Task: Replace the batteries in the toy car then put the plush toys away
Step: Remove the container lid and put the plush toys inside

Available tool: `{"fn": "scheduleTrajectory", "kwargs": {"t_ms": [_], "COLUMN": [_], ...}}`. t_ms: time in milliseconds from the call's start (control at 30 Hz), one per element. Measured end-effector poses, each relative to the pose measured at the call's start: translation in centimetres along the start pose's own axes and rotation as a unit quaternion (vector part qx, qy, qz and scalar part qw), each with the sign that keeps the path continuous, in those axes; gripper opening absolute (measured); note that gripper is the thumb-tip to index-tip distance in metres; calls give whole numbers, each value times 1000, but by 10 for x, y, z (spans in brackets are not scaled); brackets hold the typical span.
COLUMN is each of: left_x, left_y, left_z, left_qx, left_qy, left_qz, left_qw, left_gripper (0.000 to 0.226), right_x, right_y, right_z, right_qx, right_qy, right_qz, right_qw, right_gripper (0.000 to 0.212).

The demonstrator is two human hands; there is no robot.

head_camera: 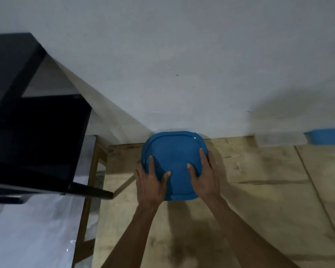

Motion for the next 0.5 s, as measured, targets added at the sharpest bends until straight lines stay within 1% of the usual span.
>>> {"fn": "scheduleTrajectory", "kwargs": {"t_ms": [67,167,233,333,500], "left_x": [-2,-4,-4,1,0], "left_y": [6,15,19,22,27], "left_z": [3,9,10,10,8], "left_qx": [-8,-18,-18,-1,0], "left_qy": [-7,4,11,25,39], "left_qz": [2,1,5,33,71], "left_qw": [1000,1000,1000,999,997], "left_gripper": [88,88,87,86,89], "right_x": [0,2,5,9,8], "right_y": [4,10,14,16,13], "right_z": [3,4,4,10,11], "right_qx": [-6,-5,2,-6,-28], "right_qy": [3,17,4,-20,-15], "right_qz": [-21,-45,-61,-85,-120], "right_qw": [1000,999,998,996,992], "right_gripper": [68,67,68,70,72]}}
Point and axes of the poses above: each hand's wrist, its own z-axis towards the middle knuckle, its own y-axis out of the palm, x = y × z, the point moved 3 cm from there along z, towards the middle knuckle, and after that the axes turned 10 degrees about x, right-handed, at the moved point
